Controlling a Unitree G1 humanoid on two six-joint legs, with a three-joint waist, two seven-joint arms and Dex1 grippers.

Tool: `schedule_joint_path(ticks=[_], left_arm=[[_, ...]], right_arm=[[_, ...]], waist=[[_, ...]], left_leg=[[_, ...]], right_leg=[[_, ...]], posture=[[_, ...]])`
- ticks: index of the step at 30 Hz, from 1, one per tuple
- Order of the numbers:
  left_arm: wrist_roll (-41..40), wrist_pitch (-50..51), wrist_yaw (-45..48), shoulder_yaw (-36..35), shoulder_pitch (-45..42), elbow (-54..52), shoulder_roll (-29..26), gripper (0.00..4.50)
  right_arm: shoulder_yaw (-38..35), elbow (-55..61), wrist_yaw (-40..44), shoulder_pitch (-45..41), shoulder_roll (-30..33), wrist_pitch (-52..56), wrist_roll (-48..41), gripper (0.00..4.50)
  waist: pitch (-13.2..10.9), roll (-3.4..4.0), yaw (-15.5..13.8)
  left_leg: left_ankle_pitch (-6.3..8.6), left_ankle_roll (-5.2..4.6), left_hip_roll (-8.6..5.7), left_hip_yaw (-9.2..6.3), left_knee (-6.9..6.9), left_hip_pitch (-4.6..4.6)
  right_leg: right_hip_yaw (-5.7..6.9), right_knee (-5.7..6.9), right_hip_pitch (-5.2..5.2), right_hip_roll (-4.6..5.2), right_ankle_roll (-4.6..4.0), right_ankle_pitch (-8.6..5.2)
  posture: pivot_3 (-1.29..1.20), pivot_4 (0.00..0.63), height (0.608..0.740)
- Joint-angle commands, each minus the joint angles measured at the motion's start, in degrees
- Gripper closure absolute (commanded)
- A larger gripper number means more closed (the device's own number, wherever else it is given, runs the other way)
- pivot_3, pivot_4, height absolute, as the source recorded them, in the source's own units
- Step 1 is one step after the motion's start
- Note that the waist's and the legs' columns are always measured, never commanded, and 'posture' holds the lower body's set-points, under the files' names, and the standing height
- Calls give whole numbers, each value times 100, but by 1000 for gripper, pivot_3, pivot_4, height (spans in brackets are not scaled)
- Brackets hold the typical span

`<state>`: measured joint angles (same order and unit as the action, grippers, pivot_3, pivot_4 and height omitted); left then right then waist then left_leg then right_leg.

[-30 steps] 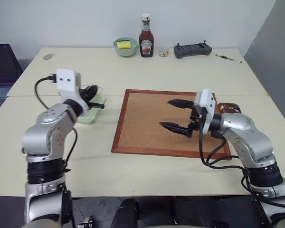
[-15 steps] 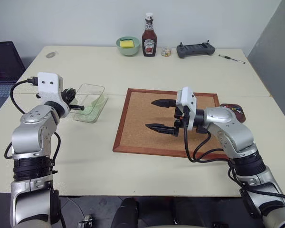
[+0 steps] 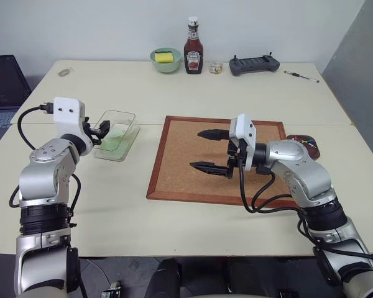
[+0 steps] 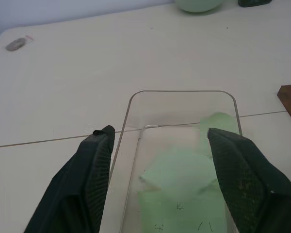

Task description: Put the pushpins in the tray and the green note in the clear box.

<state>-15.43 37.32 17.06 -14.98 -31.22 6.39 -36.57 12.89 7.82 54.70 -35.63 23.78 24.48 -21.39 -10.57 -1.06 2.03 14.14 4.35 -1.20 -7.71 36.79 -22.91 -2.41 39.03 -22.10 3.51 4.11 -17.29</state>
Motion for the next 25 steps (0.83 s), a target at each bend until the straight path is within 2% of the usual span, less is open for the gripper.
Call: schedule_joint_path(ticks=[1, 7, 17, 25], left_arm=[[-82, -199, 73, -125, -94, -432, 36, 416], [-348, -131, 574, 2, 181, -1271, 11, 416], [-786, -184, 1233, 239, 1803, -3182, 169, 416], [-1095, -289, 1554, 309, 2321, -3419, 298, 416]], right_arm=[[-36, 231, -29, -46, -19, -35, 7, 0], [-307, 441, -136, 123, 75, 159, -209, 0], [-1051, 924, -707, 1297, 396, 67, -157, 0], [-1096, 931, -923, 1438, 413, 36, -126, 0]], waist=[[0, 0, 1], [0, 0, 0], [0, -1, -15], [0, 0, -1]], left_leg=[[0, 0, 0, 0, 0, 0], [-1, 2, 0, 0, 0, -2], [1, -2, 0, 11, -6, -1], [2, -4, 8, 12, -5, 3]], right_leg=[[0, 0, 0, 0, 0, 0], [0, 0, 0, 0, 0, 0], [-8, -4, 0, 5, 0, 0], [-7, 0, 4, -3, 0, 0]], posture=[[0, 150, 740], [0, 150, 740], [0, 150, 740], [0, 150, 740]])
